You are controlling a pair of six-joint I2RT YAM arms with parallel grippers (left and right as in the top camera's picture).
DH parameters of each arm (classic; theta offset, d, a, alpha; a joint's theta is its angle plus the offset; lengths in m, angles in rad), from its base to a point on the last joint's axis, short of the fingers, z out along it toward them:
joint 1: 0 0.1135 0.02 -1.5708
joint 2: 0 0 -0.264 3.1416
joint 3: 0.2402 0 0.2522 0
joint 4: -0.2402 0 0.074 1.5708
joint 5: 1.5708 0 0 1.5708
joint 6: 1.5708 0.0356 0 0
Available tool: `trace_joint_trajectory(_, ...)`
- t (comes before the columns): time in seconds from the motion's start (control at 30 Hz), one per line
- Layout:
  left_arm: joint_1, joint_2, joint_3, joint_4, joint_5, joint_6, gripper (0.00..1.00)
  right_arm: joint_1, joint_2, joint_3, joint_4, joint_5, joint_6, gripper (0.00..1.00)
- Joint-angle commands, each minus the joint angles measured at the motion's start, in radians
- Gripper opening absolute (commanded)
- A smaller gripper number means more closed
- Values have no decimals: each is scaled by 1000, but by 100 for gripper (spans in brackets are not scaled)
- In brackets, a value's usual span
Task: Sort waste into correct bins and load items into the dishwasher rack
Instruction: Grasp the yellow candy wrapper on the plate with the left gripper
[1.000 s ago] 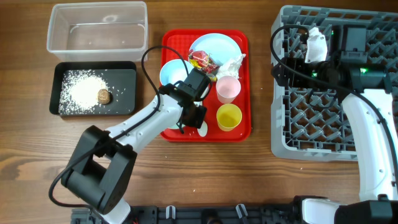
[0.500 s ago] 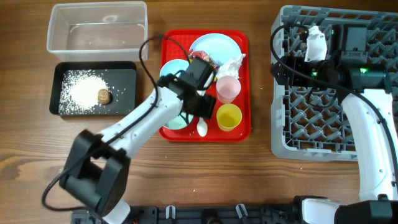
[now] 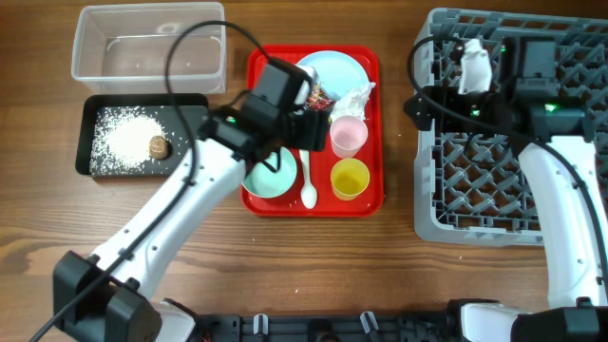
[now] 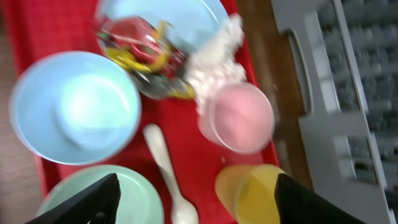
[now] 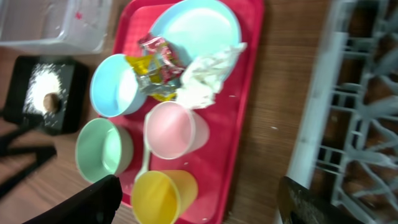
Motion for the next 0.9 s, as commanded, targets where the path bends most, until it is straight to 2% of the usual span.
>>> trace_joint_trajectory(0.0, 76, -32, 15, 35, -17, -21, 85, 56, 11, 16, 29, 26, 7, 82)
trace_joint_trajectory(0.17, 111, -29, 15, 109, -17, 64, 83, 70, 11, 16, 50, 56, 45, 82)
trace_joint_trajectory(0.27, 114, -16, 26, 229, -17, 72, 84, 69, 11, 16, 50, 56, 46, 82)
trace_joint_trajectory(0.33, 123, 16, 81, 246, -17, 81, 85, 68, 8, 16, 46, 56, 53, 82)
trace_joint_trajectory(0.4, 138, 82, 190, 219, -16, 119, 85, 54, -1, 17, 43, 56, 71, 82)
trace_joint_trajectory(0.43, 146, 157, 301, 171, -11, 151, 85, 32, -14, 19, 42, 56, 71, 82)
trace_joint_trajectory(0.6, 141, 420, 611, -25, -2, 286, 85, -86, -76, 24, -4, 65, 68, 84)
trace_joint_trajectory(0.73, 142, 520, 621, -55, -1, 315, 83, -150, -88, 24, -62, 68, 68, 84)
trace_joint_trajectory(0.87, 138, 608, 621, -62, 33, 333, 81, -153, -88, 24, -85, 68, 72, 84)
